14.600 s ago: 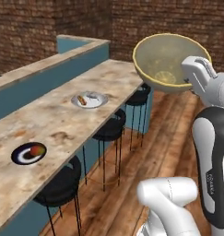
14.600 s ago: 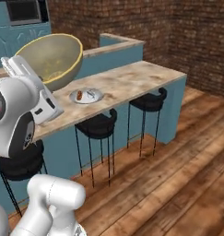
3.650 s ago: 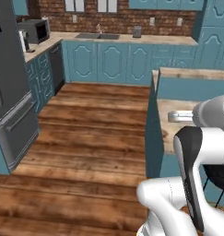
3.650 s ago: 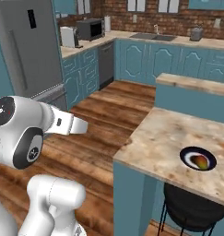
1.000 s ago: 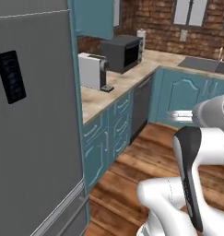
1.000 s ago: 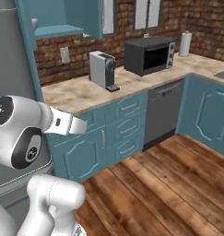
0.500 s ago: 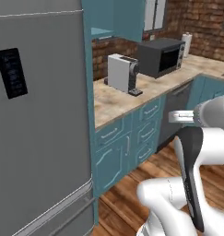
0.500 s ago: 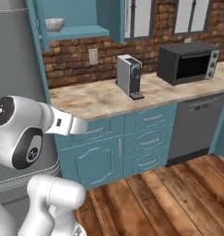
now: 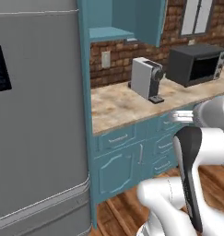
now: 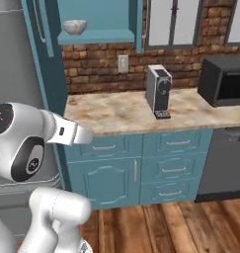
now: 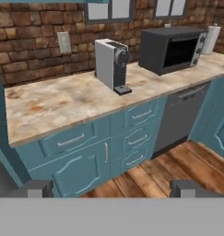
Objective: Take the smaller bowl and place it next to the appetizer plate on the dining counter , and place the larger bowl next to the plate with cooked food.
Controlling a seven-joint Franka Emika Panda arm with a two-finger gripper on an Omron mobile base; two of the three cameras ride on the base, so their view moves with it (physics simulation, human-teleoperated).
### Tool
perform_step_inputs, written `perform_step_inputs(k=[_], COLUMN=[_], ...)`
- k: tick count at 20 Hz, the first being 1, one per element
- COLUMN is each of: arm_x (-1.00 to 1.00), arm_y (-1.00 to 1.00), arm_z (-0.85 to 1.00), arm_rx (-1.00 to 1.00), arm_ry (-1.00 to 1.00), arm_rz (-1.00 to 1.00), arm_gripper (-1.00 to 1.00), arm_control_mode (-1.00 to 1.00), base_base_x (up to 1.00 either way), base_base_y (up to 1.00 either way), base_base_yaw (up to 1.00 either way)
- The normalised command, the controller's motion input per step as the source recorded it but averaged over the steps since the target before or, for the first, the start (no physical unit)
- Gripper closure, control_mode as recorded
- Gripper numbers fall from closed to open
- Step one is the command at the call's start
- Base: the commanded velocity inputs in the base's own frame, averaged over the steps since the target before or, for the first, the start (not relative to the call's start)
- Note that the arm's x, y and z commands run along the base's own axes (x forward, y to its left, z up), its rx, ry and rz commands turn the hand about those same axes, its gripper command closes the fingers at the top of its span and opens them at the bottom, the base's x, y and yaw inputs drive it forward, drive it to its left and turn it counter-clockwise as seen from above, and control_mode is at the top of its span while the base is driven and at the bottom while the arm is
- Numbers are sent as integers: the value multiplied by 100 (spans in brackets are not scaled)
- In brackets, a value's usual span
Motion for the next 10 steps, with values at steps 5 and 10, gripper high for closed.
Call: perform_step_inputs(k=[5,10], arm_x=[0,0], arm_y=[0,0], arm_z=[0,0], arm_rx=[0,0], arm_ry=[0,0], arm_rz=[0,0], arm_gripper=[-100,-100], arm_control_mode=[100,100], base_base_x=[19,4], base_base_y=[-64,-40], base_base_yaw=[55,55])
